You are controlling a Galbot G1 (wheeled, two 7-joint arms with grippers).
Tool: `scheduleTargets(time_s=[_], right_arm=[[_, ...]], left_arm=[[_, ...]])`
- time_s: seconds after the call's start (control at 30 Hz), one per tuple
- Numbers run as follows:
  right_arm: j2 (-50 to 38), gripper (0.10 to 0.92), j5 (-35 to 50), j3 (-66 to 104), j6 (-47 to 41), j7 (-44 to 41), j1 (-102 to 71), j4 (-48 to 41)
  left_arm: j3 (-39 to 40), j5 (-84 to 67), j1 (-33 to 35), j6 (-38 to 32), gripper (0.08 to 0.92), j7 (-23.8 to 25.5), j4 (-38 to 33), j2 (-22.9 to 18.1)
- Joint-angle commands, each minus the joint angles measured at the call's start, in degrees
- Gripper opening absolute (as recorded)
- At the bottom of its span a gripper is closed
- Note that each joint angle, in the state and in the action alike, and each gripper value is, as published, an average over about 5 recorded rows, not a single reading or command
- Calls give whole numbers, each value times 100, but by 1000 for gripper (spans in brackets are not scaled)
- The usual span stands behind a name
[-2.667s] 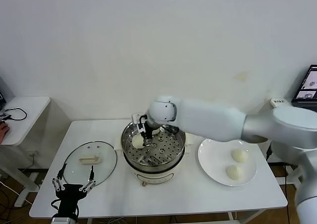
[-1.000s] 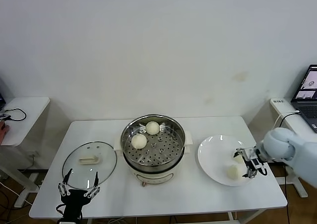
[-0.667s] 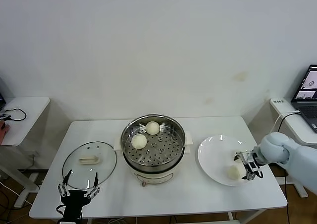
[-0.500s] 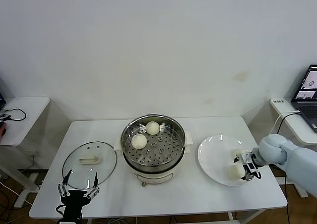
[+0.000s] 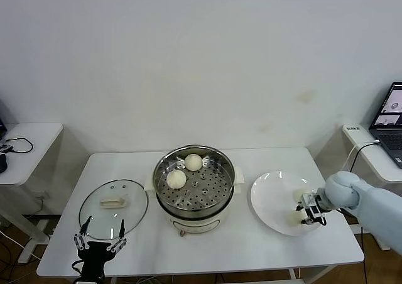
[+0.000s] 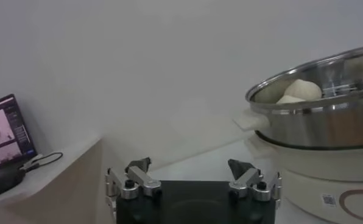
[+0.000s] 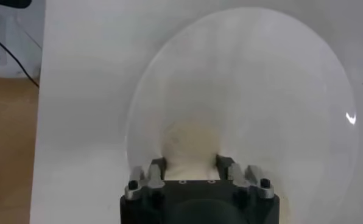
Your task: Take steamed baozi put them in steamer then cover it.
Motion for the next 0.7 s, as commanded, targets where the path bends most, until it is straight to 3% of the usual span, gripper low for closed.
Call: scheduleTargets(time_s=[0.03, 0.43, 0.7], right_arm=[[-38, 416, 136, 151, 7, -53, 207, -38], [-258, 467, 880, -556, -65, -314, 2256, 210], [507, 467, 1577, -1946, -207, -351, 4504, 219]], left_arm=[[4, -1, -1, -2, 823, -1, -16, 9], [70, -2, -34, 5, 823, 9, -59, 62], [62, -10, -20, -5, 823, 3, -104, 66]])
